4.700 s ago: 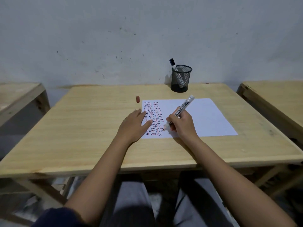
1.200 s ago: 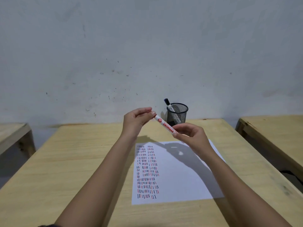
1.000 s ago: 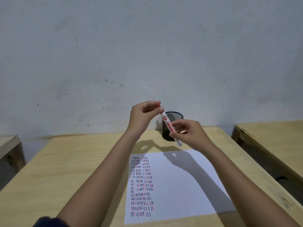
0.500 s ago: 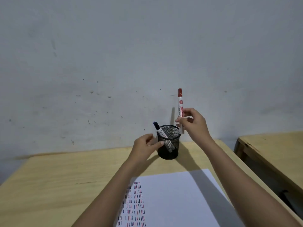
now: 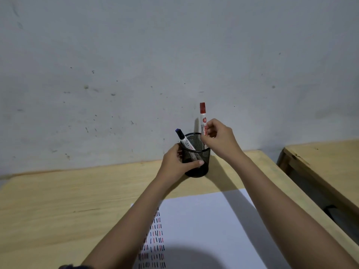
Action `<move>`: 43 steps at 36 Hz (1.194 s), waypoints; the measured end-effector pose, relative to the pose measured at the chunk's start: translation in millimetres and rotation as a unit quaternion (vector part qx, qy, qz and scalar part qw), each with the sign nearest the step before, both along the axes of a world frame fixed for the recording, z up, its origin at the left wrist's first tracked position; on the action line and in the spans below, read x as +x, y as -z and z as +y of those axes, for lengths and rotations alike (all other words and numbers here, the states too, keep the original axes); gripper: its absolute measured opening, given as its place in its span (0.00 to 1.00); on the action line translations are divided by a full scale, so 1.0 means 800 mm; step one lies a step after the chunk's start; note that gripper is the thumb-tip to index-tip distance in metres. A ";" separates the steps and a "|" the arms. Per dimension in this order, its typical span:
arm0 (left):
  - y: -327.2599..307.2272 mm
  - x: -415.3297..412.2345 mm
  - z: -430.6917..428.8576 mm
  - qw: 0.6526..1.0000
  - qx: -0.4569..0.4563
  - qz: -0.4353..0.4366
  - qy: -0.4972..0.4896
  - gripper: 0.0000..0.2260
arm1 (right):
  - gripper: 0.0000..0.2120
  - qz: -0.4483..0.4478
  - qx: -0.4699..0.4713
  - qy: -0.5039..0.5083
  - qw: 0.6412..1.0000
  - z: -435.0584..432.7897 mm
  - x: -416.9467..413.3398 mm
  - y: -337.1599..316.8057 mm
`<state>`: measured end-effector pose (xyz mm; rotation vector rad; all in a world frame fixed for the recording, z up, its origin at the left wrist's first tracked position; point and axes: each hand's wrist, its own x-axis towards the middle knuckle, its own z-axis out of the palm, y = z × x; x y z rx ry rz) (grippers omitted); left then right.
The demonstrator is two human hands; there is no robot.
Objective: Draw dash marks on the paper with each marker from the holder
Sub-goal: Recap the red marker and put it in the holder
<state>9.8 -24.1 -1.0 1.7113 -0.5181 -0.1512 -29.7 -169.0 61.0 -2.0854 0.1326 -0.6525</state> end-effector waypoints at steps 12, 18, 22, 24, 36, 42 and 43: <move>0.003 0.005 0.000 1.000 -0.004 0.001 0.009 0.26 | 0.03 0.022 -0.030 0.027 0.999 0.005 0.005 0.002; 0.006 0.006 0.000 1.000 -0.003 0.000 0.010 0.27 | 0.09 0.031 -0.056 0.026 0.998 0.003 0.010 0.000; 0.006 0.005 0.000 1.000 -0.008 0.001 0.011 0.26 | 0.15 0.006 -0.039 0.042 0.998 0.006 0.013 0.002; 0.006 0.005 0.001 1.000 -0.008 0.000 0.012 0.26 | 0.17 -0.021 -0.039 0.055 0.998 0.008 0.013 0.003; 0.007 0.001 0.000 1.000 -0.007 -0.024 0.007 0.26 | 0.05 0.010 -0.055 -0.057 0.997 0.031 0.009 0.006; 0.009 0.000 0.000 1.000 -0.007 -0.023 0.006 0.27 | 0.06 0.028 -0.064 -0.062 0.996 0.031 0.016 0.005; 0.009 0.000 0.001 1.000 -0.006 -0.024 0.007 0.27 | 0.06 0.026 -0.065 -0.064 0.995 0.031 0.015 0.005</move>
